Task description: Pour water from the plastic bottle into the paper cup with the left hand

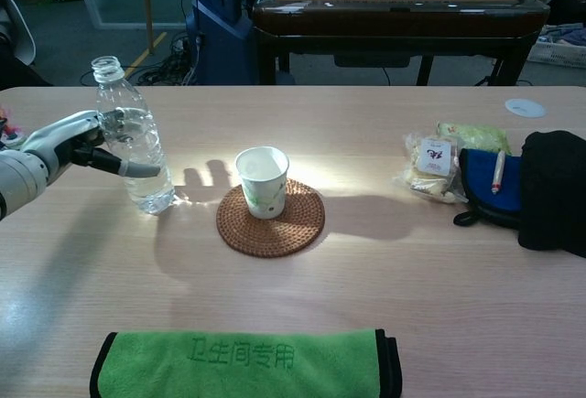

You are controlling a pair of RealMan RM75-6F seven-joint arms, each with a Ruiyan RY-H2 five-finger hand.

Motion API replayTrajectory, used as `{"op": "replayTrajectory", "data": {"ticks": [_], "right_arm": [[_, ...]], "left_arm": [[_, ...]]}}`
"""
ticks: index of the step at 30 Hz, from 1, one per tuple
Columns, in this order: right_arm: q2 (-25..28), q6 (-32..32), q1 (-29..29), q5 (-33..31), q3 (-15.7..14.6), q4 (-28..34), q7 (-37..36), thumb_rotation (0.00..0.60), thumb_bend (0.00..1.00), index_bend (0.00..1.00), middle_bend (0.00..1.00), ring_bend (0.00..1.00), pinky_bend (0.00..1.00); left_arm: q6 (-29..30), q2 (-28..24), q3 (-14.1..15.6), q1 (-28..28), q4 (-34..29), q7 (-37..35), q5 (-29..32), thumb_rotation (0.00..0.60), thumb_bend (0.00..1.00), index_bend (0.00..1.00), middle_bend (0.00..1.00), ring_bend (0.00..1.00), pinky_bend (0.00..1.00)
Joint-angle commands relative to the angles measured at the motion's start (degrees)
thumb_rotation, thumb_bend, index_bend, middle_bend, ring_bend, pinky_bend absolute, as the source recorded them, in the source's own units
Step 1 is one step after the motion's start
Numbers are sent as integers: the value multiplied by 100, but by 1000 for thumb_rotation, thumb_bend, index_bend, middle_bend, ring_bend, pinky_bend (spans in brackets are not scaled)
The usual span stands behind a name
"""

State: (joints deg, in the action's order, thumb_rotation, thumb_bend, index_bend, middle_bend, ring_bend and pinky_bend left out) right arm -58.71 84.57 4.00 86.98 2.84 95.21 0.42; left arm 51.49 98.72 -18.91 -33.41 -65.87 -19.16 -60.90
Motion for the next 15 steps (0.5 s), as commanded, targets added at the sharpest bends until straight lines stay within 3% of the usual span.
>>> {"op": "replayTrajectory", "data": {"ticks": [1, 10, 15], "right_arm": [[5, 0, -1, -3, 2, 2, -4, 600, 303, 224, 289, 330, 465], [14, 26, -15, 8, 3, 2, -20, 600, 303, 232, 289, 330, 465], [24, 32, -21, 2, 7, 3, -38, 600, 303, 237, 289, 330, 465]], "left_arm": [[-38, 23, -51, -2, -1, -79, 64, 600, 56, 69, 109, 104, 308], [-125, 89, -79, -39, 50, -67, 168, 600, 56, 172, 145, 145, 308], [-55, 186, -102, -53, 114, -81, 157, 600, 56, 258, 234, 186, 326]]}}
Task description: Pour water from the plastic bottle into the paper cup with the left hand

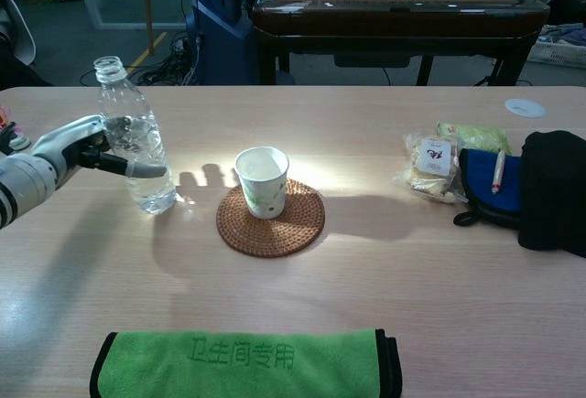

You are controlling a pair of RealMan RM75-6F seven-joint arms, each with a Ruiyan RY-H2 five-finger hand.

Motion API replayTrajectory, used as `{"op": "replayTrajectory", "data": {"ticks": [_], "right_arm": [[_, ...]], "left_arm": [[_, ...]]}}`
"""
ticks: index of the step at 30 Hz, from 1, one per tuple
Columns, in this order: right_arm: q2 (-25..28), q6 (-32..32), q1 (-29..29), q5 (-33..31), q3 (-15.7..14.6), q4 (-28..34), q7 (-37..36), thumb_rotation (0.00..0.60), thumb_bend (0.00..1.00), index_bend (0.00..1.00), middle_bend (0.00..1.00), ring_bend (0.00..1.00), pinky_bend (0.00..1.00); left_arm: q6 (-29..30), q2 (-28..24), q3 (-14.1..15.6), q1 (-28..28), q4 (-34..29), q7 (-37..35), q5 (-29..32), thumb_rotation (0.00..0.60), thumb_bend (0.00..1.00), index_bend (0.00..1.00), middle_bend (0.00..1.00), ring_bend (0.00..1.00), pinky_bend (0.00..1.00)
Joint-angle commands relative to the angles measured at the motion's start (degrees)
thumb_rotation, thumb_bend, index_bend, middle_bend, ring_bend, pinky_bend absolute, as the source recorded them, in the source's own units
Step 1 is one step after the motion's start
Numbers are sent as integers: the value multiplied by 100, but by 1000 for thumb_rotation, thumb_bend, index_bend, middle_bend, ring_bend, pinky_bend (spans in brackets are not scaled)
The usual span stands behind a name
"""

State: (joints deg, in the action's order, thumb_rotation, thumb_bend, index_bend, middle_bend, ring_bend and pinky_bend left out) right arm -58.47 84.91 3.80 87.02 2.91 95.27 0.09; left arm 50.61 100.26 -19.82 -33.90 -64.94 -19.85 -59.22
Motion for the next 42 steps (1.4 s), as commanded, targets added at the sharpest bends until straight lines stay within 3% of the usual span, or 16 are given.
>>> {"op": "replayTrajectory", "data": {"ticks": [1, 14, 28, 35, 42], "right_arm": [[2, -3, -1, -2, -1, -4, -8, 600, 303, 237, 289, 330, 465], [44, 42, -25, 4, 12, 13, -65, 600, 303, 244, 289, 330, 466], [87, 79, -46, 15, 20, 34, -123, 600, 303, 244, 289, 330, 465], [95, 102, -54, 55, 12, 38, -142, 600, 303, 244, 289, 330, 465], [96, 105, -56, 88, -2, 49, -143, 600, 303, 244, 289, 330, 465]], "left_arm": [[44, 45, -10, -3, 28, -16, -17, 600, 56, 277, 256, 197, 334], [329, 311, -36, -25, 263, -122, -213, 600, 56, 460, 492, 402, 520], [931, 393, 58, -49, 236, 0, -774, 600, 56, 580, 670, 521, 620], [1340, 262, 227, -157, 73, 891, -1171, 600, 56, 600, 704, 542, 634], [1472, 170, 386, -372, -15, 2374, -1326, 600, 56, 611, 726, 554, 645]]}}
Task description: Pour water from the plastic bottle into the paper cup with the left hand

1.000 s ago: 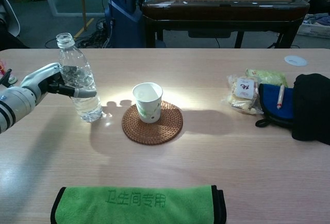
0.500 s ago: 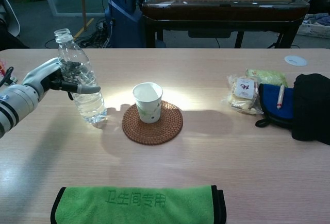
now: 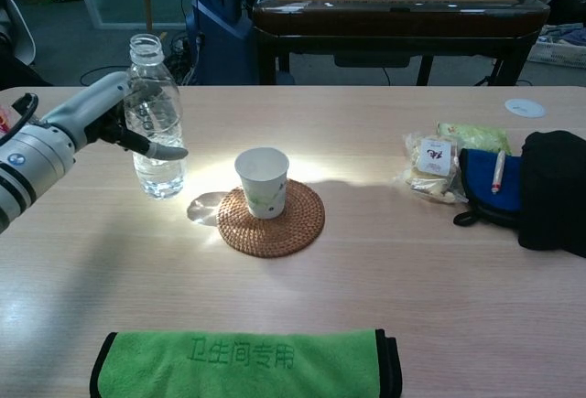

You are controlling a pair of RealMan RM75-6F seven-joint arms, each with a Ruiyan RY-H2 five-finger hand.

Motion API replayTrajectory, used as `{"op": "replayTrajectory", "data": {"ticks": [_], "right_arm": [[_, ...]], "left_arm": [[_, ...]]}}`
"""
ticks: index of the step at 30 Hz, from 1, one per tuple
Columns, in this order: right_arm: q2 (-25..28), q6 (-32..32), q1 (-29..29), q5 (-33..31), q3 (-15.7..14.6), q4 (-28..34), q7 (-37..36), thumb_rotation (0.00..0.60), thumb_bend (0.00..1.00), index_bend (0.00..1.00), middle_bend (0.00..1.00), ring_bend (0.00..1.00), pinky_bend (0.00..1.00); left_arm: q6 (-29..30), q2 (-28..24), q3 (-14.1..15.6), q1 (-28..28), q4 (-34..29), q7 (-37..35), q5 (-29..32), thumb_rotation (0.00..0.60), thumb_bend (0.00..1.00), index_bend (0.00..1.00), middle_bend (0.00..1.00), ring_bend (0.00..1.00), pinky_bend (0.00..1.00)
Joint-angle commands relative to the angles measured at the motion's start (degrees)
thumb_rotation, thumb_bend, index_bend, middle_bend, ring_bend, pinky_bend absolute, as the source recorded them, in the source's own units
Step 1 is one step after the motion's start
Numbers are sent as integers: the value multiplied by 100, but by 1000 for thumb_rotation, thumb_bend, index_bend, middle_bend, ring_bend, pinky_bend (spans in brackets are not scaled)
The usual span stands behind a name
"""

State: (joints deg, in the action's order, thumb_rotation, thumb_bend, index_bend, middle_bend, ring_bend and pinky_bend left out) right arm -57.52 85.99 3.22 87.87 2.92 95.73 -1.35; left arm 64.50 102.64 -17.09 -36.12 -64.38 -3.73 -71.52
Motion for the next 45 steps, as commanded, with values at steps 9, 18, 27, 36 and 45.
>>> {"op": "replayTrajectory", "data": {"ticks": [9, 18, 27, 36, 45], "right_arm": [[23, 2, -5, 2, 0, 9, -31, 600, 303, 244, 289, 330, 465], [14, -51, 13, -20, -2, -2, -27, 600, 303, 244, 289, 330, 465], [31, -63, 16, -33, 2, 2, -54, 600, 303, 244, 289, 330, 465], [35, -81, 20, -39, -1, -7, -60, 600, 303, 244, 289, 330, 465], [31, -112, 27, -45, -11, -17, -75, 600, 303, 244, 289, 330, 465]], "left_arm": [[-88, -132, 240, -336, -116, 2244, 130, 600, 56, 618, 738, 557, 646], [-97, 13, 373, -526, 161, 3455, 221, 600, 56, 631, 751, 566, 655], [-207, 74, 324, -703, 169, 4445, 575, 600, 56, 646, 773, 582, 668], [-142, 169, 411, -799, 142, 5462, 840, 600, 55, 654, 783, 590, 679], [-42, 286, 242, -933, -23, 6347, 1399, 600, 55, 653, 784, 591, 679]]}}
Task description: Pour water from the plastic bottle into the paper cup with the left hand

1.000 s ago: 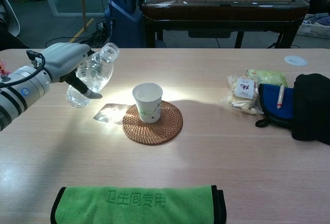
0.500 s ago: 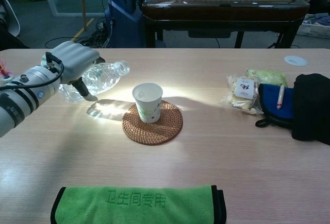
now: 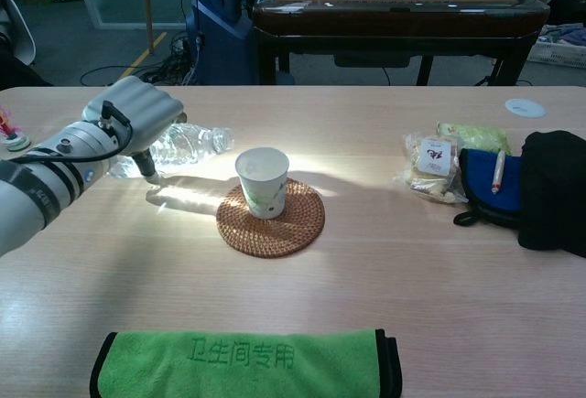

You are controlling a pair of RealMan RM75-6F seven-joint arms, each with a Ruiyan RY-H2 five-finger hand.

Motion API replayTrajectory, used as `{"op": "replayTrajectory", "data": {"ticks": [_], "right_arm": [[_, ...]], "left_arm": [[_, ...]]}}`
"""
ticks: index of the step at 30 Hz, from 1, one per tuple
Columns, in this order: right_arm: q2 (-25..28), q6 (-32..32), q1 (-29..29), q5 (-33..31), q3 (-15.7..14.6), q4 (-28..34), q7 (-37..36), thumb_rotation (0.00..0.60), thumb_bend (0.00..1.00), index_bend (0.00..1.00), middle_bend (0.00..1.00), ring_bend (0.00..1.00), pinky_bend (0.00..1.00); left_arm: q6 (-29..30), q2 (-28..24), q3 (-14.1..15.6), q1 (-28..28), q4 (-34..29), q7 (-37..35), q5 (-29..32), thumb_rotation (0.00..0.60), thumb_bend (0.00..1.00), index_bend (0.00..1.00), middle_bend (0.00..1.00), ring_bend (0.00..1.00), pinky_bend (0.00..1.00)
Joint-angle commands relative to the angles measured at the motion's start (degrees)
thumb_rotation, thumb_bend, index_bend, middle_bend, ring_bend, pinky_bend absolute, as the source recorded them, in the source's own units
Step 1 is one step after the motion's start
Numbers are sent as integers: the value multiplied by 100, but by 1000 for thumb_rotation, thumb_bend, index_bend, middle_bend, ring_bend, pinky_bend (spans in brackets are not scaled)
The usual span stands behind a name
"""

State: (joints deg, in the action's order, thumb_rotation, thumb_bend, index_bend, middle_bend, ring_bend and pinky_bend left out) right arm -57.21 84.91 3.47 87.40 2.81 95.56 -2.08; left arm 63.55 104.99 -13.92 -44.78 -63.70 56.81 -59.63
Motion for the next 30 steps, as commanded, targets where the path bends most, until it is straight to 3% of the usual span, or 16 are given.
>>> {"op": "replayTrajectory", "data": {"ticks": [1, 15, 30], "right_arm": [[1, -4, 3, 3, 0, 5, -3, 600, 303, 244, 289, 330, 465], [35, 54, -23, 33, -2, 4, -79, 600, 303, 244, 289, 330, 465], [77, 83, -36, 42, 4, 19, -159, 600, 303, 244, 289, 330, 465]], "left_arm": [[79, 63, -98, -94, -133, 439, 294, 600, 55, 653, 784, 591, 679], [410, 182, -138, -354, -480, 1425, 813, 600, 55, 650, 786, 591, 679], [588, 323, -42, -546, -281, 1762, 968, 600, 55, 660, 806, 598, 679]]}}
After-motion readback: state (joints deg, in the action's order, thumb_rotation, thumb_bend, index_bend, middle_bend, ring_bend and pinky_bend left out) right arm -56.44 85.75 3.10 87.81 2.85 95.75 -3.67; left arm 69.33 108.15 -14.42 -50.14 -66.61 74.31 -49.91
